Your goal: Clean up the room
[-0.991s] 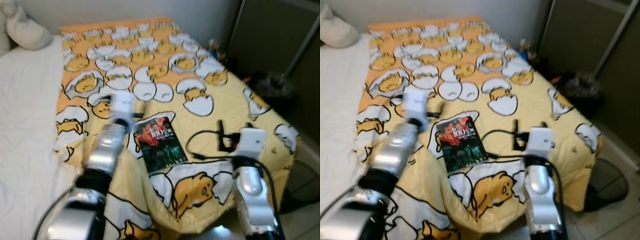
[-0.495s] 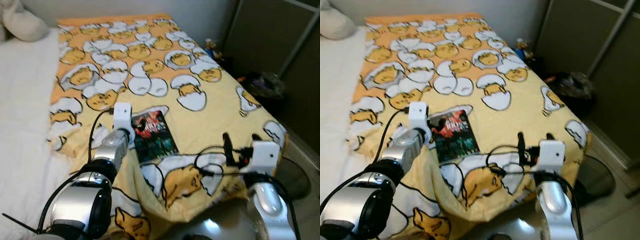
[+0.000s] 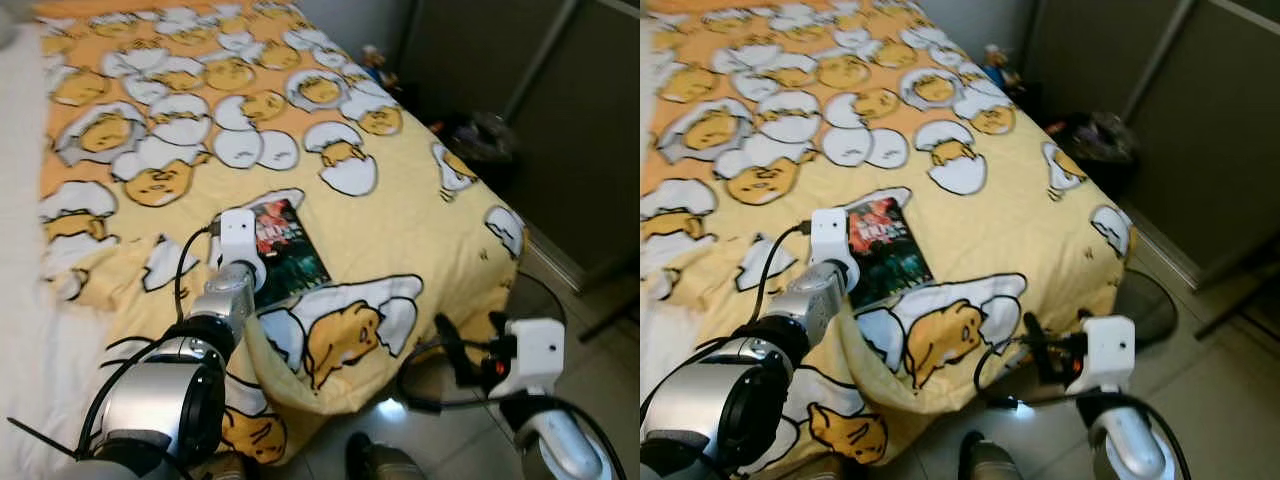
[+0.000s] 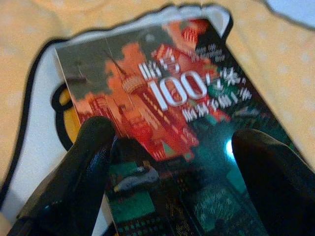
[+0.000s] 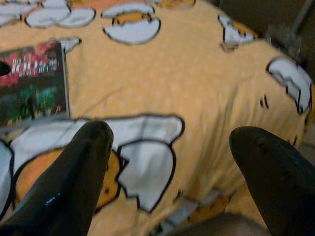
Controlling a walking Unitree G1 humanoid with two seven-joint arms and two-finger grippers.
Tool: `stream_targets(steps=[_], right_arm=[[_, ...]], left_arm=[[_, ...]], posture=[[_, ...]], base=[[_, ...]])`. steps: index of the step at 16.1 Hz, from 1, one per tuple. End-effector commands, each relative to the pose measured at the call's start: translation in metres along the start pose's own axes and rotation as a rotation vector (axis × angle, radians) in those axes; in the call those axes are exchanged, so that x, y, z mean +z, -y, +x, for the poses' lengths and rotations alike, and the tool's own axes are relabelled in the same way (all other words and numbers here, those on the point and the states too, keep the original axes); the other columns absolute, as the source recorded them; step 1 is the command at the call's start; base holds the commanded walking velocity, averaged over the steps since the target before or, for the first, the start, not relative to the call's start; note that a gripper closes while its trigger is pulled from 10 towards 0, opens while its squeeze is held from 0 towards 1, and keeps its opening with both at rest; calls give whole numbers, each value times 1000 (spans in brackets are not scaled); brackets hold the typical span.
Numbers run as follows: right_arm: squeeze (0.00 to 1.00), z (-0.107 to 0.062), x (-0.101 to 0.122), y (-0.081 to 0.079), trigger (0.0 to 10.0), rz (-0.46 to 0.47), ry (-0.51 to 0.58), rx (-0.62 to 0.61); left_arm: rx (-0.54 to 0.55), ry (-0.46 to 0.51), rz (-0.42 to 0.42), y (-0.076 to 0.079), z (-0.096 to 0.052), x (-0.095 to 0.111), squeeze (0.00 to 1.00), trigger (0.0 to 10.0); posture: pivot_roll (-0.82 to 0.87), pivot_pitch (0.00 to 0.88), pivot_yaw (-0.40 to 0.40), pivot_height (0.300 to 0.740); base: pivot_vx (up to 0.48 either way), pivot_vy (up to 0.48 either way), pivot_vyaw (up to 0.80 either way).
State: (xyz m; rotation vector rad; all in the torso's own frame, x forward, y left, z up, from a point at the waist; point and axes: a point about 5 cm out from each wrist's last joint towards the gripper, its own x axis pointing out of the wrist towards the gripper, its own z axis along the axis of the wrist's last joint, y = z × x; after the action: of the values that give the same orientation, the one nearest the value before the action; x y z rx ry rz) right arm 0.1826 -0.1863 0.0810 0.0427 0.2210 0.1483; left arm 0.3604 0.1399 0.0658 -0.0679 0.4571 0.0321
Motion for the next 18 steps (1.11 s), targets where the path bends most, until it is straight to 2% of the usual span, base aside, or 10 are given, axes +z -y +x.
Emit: stream_targets(steps=[1, 5, 7, 8, 11, 14, 15, 16, 17, 18], right_arm=[[0, -3, 1, -2, 10000, 11, -11, 20], [0, -5, 1, -3, 10000, 20, -34, 38], [0, -4, 1, -5, 10000, 23, -38, 42], [0, -3, 0, -6, 10000, 24, -40, 45], [0, -3, 0, -7, 10000, 29, -50, 51], [0, 0, 0, -6, 10000, 29, -52, 53], [0, 2, 0, -6, 10000, 27, -52, 56], [0, 3, 0, -7, 10000, 27, -54, 60], [0, 4, 0, -8, 10000, 26, -54, 63], [0, 4, 0, -8, 10000, 25, -56, 65]], left_arm=[[40, -38, 30, -3, -1, -9, 0, 10000], [176, -19, 96, -14, -2, -9, 0, 10000], [132, -37, 83, -7, -2, -14, 0, 10000], [111, -65, 44, -4, -3, -20, 0, 10000], [24, -137, -156, 8, -4, -32, 0, 10000], [-142, -118, -360, 27, -4, -25, 0, 10000], [-163, -127, -325, 29, -5, -27, 0, 10000], [-144, -156, -206, 27, -6, -34, 0, 0], [-116, -169, -177, 23, -6, -38, 0, 0], [-109, -165, -210, 21, -6, -40, 0, 0]], posture=[[-251, 155, -48, 736], [-247, 156, -50, 736], [-235, 158, -48, 736], [-236, 160, -48, 736], [-231, 159, -53, 736], [-223, 154, -55, 736], [-220, 152, -56, 736], [-216, 150, -58, 736], [-215, 149, -59, 736], [-215, 148, -61, 736]], base=[[0, 0, 0], [0, 0, 0], [0, 0, 0], [0, 0, 0], [0, 0, 0], [0, 0, 0], [0, 0, 0], [0, 0, 0], [0, 0, 0], [0, 0, 0]])
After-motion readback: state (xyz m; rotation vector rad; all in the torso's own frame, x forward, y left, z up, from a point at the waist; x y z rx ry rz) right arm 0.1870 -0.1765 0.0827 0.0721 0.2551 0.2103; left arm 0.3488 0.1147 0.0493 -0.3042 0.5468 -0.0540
